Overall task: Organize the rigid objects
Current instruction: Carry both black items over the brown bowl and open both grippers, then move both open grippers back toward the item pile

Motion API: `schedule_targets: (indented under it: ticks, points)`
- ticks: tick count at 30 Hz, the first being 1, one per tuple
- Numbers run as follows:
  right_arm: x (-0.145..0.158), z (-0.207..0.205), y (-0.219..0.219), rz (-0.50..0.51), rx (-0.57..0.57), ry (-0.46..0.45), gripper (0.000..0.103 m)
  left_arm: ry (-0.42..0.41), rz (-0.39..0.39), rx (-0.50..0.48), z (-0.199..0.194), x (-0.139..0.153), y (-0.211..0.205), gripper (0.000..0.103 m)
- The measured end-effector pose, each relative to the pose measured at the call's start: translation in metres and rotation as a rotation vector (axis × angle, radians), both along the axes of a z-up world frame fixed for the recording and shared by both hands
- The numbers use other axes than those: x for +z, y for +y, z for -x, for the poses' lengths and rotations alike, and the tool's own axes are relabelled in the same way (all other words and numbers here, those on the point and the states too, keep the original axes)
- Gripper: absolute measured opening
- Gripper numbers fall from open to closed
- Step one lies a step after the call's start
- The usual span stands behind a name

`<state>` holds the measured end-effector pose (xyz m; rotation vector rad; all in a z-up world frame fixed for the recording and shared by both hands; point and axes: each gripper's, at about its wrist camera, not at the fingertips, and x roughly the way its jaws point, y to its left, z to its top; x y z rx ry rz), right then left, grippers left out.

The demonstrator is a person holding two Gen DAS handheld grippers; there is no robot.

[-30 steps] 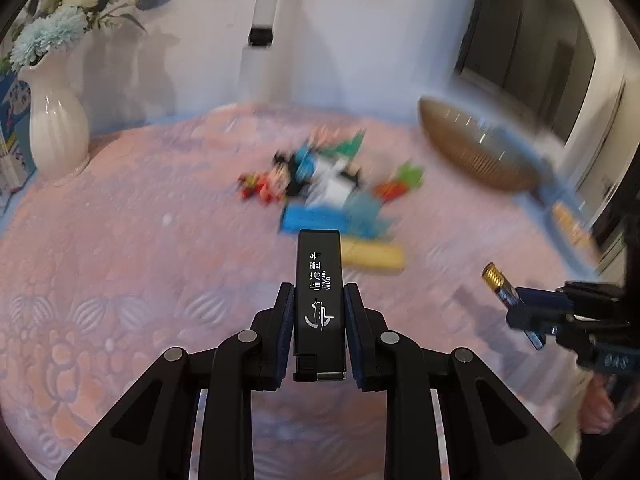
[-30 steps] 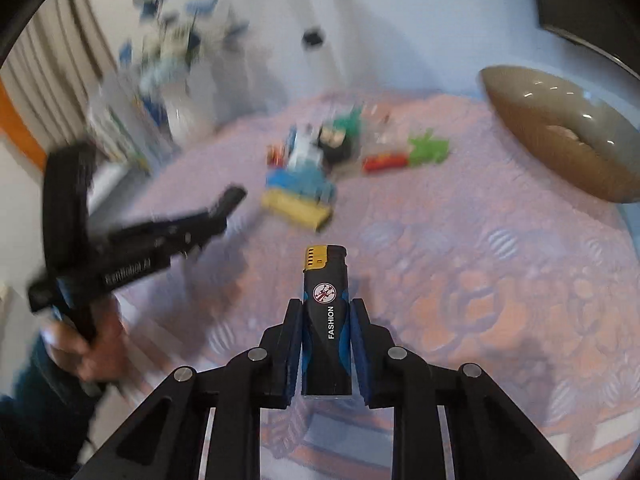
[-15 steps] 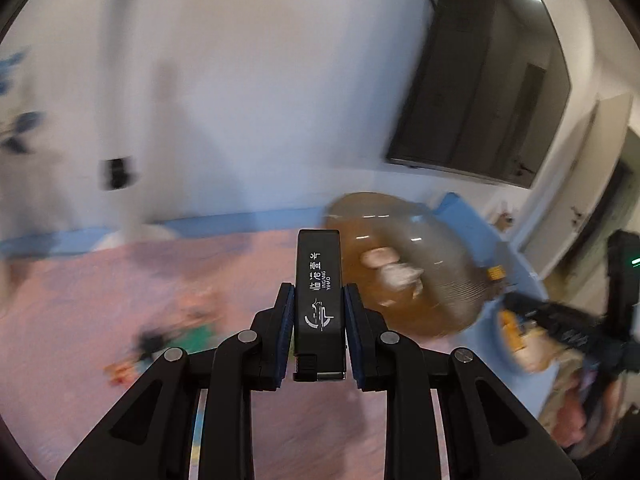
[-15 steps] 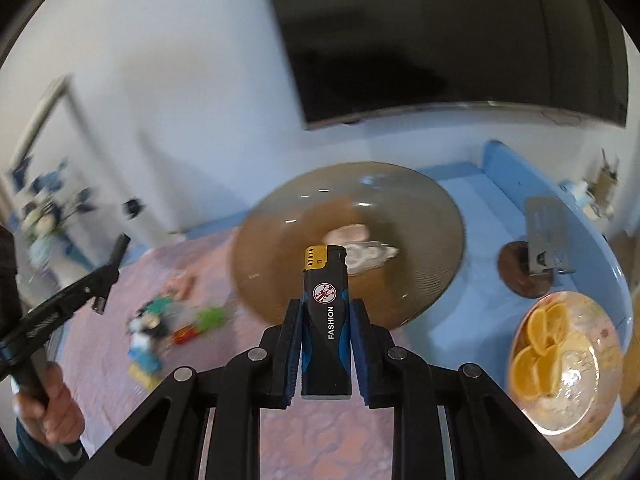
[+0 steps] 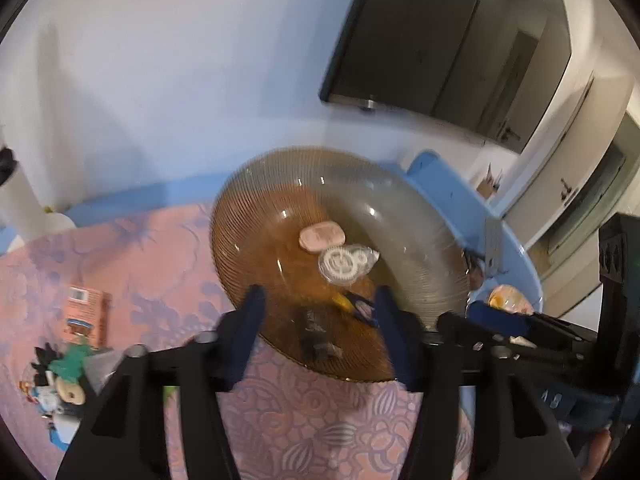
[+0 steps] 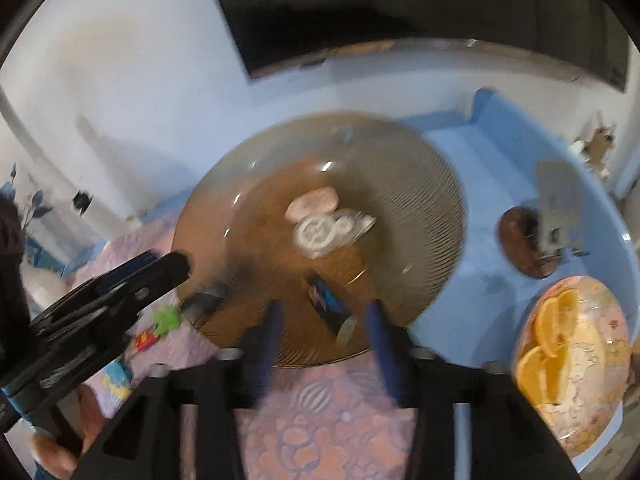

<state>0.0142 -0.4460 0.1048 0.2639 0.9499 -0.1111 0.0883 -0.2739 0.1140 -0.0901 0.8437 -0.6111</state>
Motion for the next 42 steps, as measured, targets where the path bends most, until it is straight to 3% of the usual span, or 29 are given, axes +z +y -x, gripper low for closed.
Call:
schedule_targets:
  ticks: [5,10,14,16,22,27,35,42]
  points:
    - [0.024,0.027,0.011,0.033,0.028,-0.14,0.059,-0.077,0.059,0.036,0.022,0.028,0.053,0.076]
    - [0.04,0.048,0.071,0.115,0.19,-0.199,0.059,-0.153,0.037,0.118,0.052,0.049,0.108,0.076]
    - [0.041,0.066,0.122,0.128,0.308,-0.256,0.067,-0.213,0.032,0.214,0.085,0.054,0.169,0.098]
    - [0.031,0.068,0.142,0.109,0.349,-0.266,0.081,-0.24,-0.001,0.292,0.102,0.046,0.204,0.1]
    - [-0.043,0.056,0.189,0.076,0.416,-0.2,0.081,-0.104,-0.136,0.486,0.113,-0.033,0.281,0.1]
    - [-0.084,0.052,0.205,0.103,0.424,-0.15,0.081,-0.006,-0.22,0.57,0.104,-0.087,0.299,0.1]
    - [-0.098,0.044,0.202,0.116,0.391,-0.096,0.084,0.037,-0.176,0.542,0.097,-0.094,0.307,0.1]
    - [-0.1,0.047,0.209,0.158,0.404,-0.097,0.084,0.005,-0.159,0.503,0.108,-0.089,0.301,0.1]
